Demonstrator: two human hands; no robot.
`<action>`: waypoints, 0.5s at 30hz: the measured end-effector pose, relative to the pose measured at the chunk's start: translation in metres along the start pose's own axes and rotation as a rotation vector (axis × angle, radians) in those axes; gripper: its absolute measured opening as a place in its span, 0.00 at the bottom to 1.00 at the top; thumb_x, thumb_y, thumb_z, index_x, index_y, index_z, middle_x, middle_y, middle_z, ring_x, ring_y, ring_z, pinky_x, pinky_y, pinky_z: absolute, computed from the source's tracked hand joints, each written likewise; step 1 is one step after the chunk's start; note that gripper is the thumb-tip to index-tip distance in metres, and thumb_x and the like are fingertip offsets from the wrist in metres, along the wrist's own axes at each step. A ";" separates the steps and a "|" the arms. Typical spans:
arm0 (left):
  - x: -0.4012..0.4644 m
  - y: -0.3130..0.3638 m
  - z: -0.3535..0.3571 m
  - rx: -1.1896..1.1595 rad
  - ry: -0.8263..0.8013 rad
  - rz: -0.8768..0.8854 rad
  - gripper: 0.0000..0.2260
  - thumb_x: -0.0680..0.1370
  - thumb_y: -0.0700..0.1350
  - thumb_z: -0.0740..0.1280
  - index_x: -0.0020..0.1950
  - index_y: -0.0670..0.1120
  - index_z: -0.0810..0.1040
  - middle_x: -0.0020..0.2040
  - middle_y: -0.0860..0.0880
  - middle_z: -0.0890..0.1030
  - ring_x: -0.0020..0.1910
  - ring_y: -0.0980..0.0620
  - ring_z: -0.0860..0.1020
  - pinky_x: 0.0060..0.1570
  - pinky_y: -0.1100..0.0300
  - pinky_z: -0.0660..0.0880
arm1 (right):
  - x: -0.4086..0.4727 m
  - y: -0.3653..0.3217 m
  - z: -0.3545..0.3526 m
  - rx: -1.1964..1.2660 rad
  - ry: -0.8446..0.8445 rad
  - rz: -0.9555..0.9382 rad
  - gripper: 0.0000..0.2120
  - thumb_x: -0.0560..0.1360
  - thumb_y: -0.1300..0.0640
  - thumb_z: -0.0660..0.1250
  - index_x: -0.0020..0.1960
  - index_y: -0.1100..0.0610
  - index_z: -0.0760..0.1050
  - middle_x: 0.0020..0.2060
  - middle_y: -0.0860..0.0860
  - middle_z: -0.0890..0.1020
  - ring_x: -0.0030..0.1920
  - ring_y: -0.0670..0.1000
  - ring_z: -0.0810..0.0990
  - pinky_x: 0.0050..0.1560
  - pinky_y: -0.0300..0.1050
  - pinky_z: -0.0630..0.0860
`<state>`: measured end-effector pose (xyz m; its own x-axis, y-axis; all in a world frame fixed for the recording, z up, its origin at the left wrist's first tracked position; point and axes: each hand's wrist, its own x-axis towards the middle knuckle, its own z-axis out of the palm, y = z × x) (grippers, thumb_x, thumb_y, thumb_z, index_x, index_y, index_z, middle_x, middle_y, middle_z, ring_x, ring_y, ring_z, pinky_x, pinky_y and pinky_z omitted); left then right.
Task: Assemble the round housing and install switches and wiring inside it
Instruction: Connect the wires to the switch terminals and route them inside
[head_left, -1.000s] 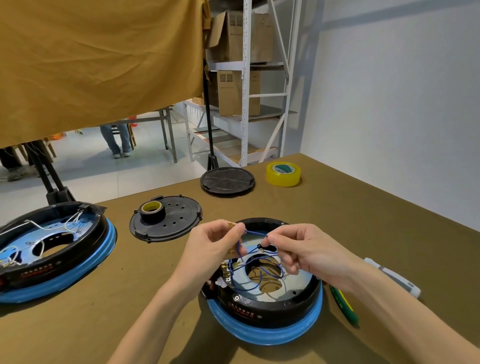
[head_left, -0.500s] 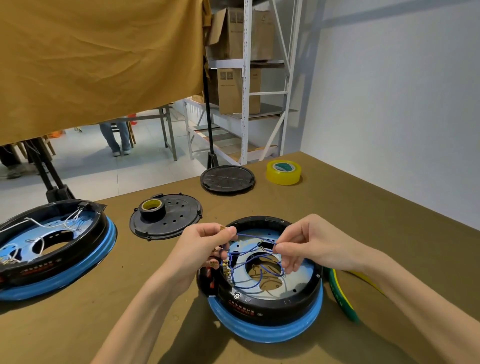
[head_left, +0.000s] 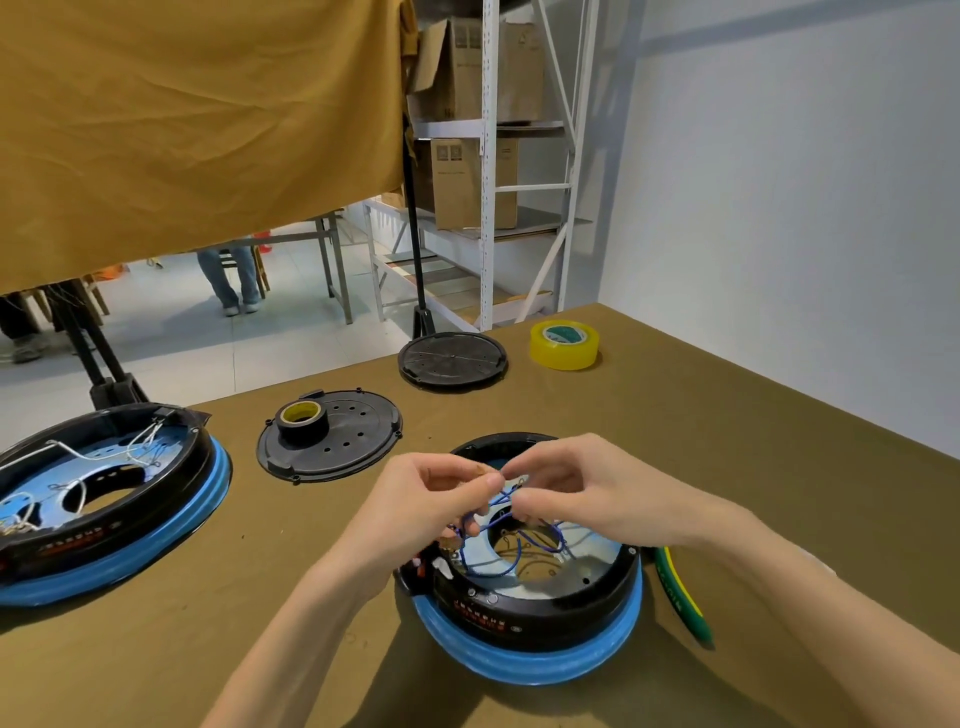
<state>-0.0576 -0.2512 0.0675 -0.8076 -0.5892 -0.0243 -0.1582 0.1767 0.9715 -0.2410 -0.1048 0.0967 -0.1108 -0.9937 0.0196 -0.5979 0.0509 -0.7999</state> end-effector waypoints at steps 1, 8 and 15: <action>-0.001 0.001 0.003 -0.015 -0.007 0.008 0.09 0.75 0.56 0.76 0.49 0.52 0.87 0.38 0.48 0.86 0.34 0.56 0.81 0.34 0.65 0.76 | 0.003 -0.001 0.006 0.072 0.024 -0.023 0.11 0.81 0.53 0.70 0.62 0.54 0.81 0.45 0.52 0.88 0.44 0.48 0.86 0.48 0.43 0.82; -0.001 0.006 0.005 -0.259 0.016 -0.016 0.17 0.76 0.46 0.77 0.61 0.44 0.79 0.49 0.44 0.88 0.49 0.46 0.87 0.45 0.60 0.83 | 0.000 0.005 0.017 0.383 0.361 0.033 0.03 0.80 0.64 0.69 0.52 0.64 0.81 0.37 0.60 0.86 0.34 0.54 0.85 0.39 0.49 0.82; -0.004 0.009 0.020 -0.058 0.174 0.249 0.02 0.78 0.40 0.74 0.49 0.45 0.86 0.42 0.48 0.88 0.42 0.50 0.87 0.45 0.63 0.82 | -0.004 0.004 0.011 0.767 0.228 0.189 0.12 0.79 0.59 0.72 0.59 0.63 0.76 0.44 0.62 0.85 0.38 0.56 0.83 0.40 0.45 0.81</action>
<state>-0.0674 -0.2314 0.0711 -0.7075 -0.6603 0.2517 0.0687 0.2903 0.9545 -0.2340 -0.1013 0.0866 -0.3631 -0.9262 -0.1010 0.1469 0.0502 -0.9879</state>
